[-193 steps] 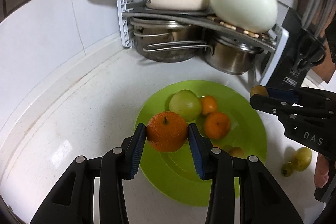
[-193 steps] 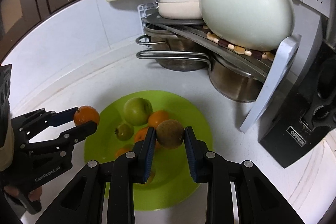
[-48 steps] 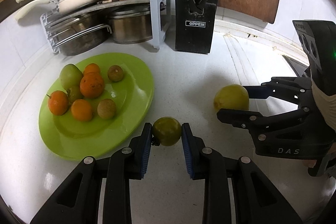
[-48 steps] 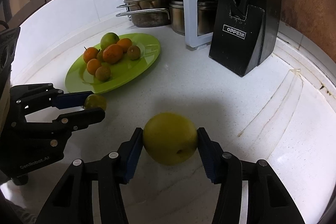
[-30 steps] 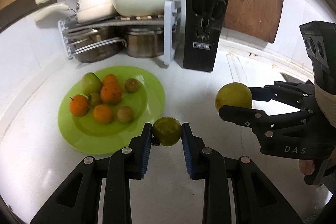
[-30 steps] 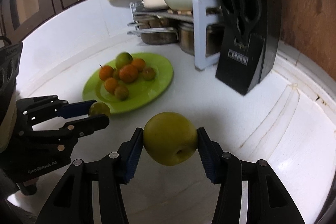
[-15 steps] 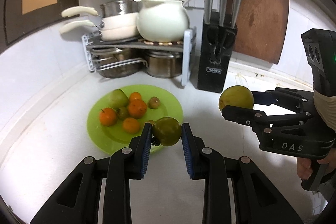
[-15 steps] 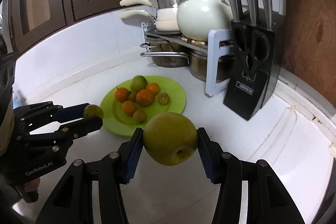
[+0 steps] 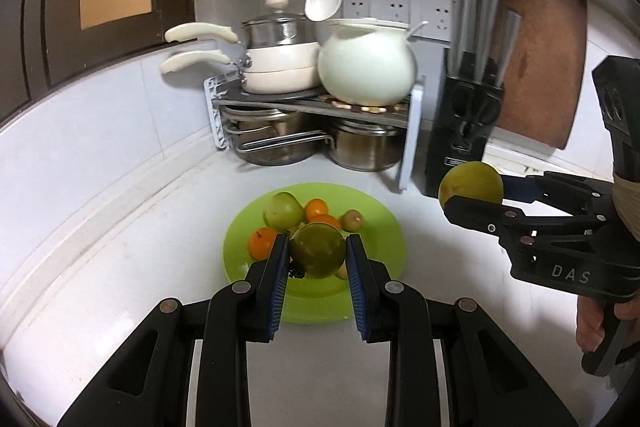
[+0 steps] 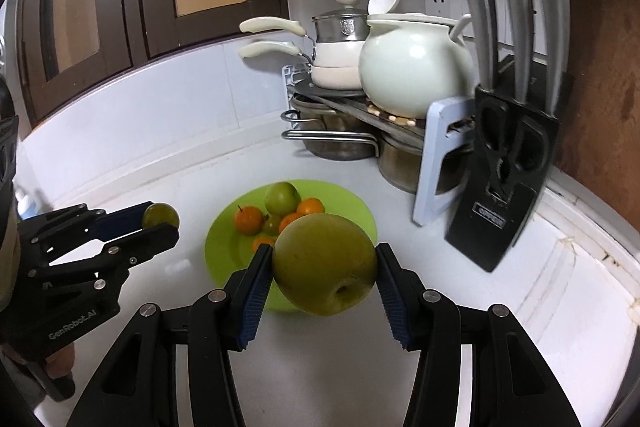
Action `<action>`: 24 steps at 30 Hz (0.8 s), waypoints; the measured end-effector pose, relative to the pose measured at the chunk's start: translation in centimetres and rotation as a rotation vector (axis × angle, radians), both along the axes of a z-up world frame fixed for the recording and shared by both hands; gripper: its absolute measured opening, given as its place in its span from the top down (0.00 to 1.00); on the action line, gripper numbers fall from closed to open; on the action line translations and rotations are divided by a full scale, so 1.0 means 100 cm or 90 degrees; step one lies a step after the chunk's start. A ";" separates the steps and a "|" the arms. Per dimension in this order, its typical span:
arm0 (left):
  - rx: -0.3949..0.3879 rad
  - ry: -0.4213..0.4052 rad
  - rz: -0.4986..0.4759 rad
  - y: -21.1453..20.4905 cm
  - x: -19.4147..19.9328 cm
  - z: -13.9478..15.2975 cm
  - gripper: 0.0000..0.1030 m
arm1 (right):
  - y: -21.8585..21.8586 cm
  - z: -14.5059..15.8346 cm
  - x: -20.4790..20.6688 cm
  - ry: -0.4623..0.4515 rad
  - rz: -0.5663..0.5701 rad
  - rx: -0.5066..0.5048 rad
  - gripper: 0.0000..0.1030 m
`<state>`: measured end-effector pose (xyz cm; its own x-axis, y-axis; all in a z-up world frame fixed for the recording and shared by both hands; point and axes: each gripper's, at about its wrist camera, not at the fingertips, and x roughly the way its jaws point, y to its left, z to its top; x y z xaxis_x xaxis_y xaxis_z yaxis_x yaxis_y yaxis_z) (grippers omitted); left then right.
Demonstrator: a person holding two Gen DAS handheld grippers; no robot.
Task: Organize fruits
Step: 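Carry the tomato and yellow apple onto the green plate and open both tools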
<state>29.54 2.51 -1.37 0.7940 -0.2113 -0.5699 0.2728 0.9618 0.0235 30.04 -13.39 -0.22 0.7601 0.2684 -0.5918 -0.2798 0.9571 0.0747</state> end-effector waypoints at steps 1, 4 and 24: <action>-0.001 0.005 0.003 0.002 0.004 0.000 0.72 | 0.002 0.000 0.003 0.000 0.000 0.000 0.49; -0.007 0.019 0.010 0.007 0.017 -0.003 0.72 | 0.006 0.000 0.012 0.002 0.003 -0.001 0.49; 0.019 0.122 0.038 0.021 0.085 -0.057 0.72 | 0.028 -0.051 0.091 0.111 0.025 -0.019 0.49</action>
